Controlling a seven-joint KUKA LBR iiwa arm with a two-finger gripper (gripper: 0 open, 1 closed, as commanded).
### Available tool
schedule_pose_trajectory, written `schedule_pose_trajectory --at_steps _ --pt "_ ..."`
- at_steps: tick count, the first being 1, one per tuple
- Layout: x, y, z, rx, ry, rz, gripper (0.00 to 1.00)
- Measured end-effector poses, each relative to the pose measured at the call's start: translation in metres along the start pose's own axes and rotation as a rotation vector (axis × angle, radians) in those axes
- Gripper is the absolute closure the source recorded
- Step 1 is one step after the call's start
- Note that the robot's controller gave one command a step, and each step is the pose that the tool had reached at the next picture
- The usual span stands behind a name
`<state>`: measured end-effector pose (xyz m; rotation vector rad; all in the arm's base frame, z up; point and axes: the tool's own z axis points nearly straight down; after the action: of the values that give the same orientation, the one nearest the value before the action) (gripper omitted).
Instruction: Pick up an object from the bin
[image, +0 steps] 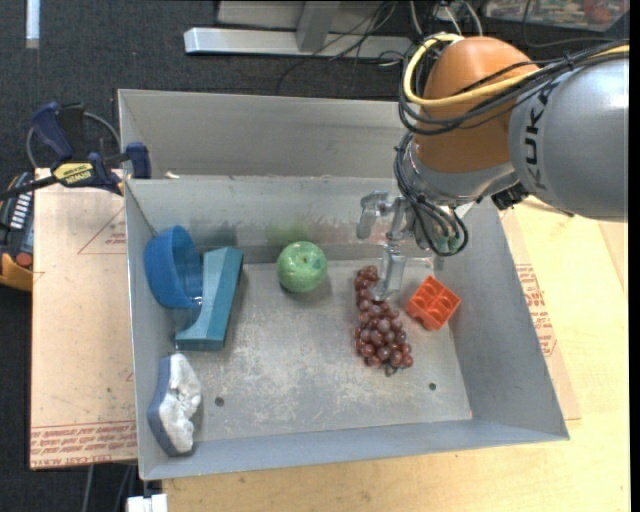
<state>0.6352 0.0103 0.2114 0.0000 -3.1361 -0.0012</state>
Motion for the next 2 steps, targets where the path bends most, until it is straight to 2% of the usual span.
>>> schedule_pose_trajectory --at_steps 1,2 --pt "-0.002 0.0 -0.005 0.0 -0.008 0.0 0.0" --pt "0.0 -0.056 0.111 0.0 -0.01 -0.185 0.0"
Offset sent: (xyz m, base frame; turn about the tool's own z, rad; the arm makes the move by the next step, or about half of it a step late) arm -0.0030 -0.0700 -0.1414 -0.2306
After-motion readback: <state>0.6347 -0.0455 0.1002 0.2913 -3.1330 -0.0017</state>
